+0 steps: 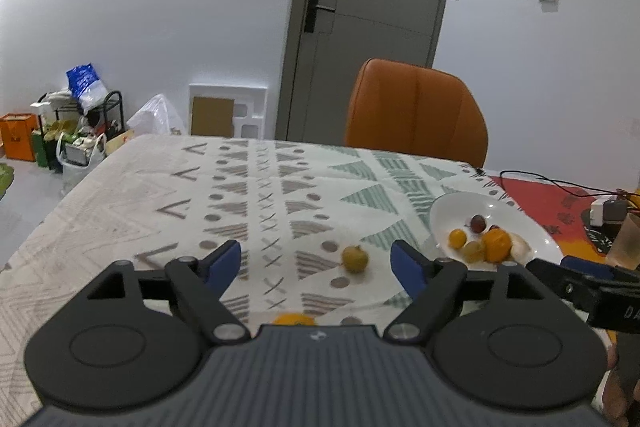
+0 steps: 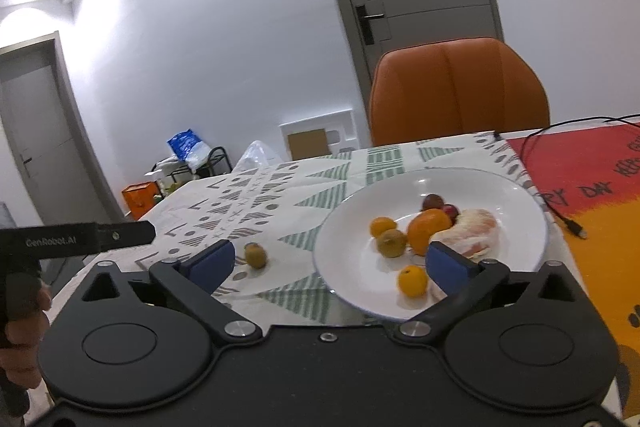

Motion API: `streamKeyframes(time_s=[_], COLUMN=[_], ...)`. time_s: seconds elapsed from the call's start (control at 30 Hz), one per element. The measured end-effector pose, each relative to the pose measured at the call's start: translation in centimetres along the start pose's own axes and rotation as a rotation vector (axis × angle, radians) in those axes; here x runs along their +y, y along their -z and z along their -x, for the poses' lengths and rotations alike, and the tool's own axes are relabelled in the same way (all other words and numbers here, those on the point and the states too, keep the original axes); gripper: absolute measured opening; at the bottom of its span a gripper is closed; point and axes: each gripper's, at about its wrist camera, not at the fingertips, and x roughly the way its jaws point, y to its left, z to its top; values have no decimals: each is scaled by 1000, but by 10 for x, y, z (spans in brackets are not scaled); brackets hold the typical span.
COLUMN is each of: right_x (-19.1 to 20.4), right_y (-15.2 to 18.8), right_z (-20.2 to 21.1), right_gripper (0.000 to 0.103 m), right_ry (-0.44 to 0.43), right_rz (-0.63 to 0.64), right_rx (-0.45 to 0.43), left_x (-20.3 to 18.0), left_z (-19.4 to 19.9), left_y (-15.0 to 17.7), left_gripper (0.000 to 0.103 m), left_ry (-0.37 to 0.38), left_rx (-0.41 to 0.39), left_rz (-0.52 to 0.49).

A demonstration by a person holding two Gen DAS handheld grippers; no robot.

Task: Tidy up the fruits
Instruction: 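Move both open tools back to the remaining fruits on the tablecloth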

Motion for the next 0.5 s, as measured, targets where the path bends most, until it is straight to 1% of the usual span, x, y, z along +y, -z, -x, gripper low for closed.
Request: streamKeyframes(time_s=[0.13,0.2,0.27,0.5], right_x=[7,11,15,24], right_y=[3,6,7,11], right_z=[-7,-9,-12,-20], right_gripper=[103,103,103,103], right_ry=[-17,-19,-20,-26], right_rz=[5,14,22,36], right_rx=[24,33,44,74], left_x=[9,12,14,16], left_z=[-3,-5,-7,-15], left_y=[9,14,18,33], left_gripper=[83,90,92,92], left_ry=[-11,-15,-19,-7], left_rx=[23,33,43,72], left_rz=[10,14,16,11])
